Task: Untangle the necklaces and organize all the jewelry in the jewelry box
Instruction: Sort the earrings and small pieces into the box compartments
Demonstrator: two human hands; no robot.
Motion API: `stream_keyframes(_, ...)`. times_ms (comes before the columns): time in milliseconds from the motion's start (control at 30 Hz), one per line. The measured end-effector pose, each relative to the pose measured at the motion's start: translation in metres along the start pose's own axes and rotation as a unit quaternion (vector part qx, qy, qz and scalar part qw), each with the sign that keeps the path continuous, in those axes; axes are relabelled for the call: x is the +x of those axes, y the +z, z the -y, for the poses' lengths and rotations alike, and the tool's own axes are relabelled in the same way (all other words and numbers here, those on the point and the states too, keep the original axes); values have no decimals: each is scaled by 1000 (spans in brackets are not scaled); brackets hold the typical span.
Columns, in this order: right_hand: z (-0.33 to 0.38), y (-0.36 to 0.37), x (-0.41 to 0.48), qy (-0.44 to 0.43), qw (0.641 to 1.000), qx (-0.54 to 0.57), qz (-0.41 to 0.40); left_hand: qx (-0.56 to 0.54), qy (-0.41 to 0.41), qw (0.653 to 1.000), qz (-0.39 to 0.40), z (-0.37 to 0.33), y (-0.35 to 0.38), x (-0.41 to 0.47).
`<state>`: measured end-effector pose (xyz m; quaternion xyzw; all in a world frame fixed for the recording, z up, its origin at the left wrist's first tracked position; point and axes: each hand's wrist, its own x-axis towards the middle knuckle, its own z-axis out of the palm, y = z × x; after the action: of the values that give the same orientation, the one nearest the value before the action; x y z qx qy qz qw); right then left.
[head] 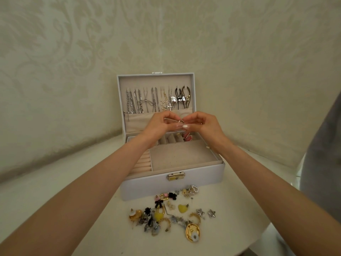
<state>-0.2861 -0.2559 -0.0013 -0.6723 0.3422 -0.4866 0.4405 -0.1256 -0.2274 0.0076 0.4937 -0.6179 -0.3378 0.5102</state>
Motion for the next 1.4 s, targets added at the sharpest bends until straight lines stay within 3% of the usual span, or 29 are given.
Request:
stream_keyframes(333,-2,0,-1,6,999,-46,-19,21,13,1000,12,3,3,-4)
stream_keyframes(567,-1,3,-2,-53,989,-137,-18,15,11,1000,-3,6,5,-4)
stream_keyframes(833,-3,2,-2,-44,994,-96,5,9,37,999,-15,7,3,-5)
stream_keyframes(1233,-2,2,-4,-105,976,-188,-22,41,55,998,0,7,5,-6)
stream_keyframes(1400,-2,1,-4,-36,993,-112,18,54,56,997,11,8,2,-7)
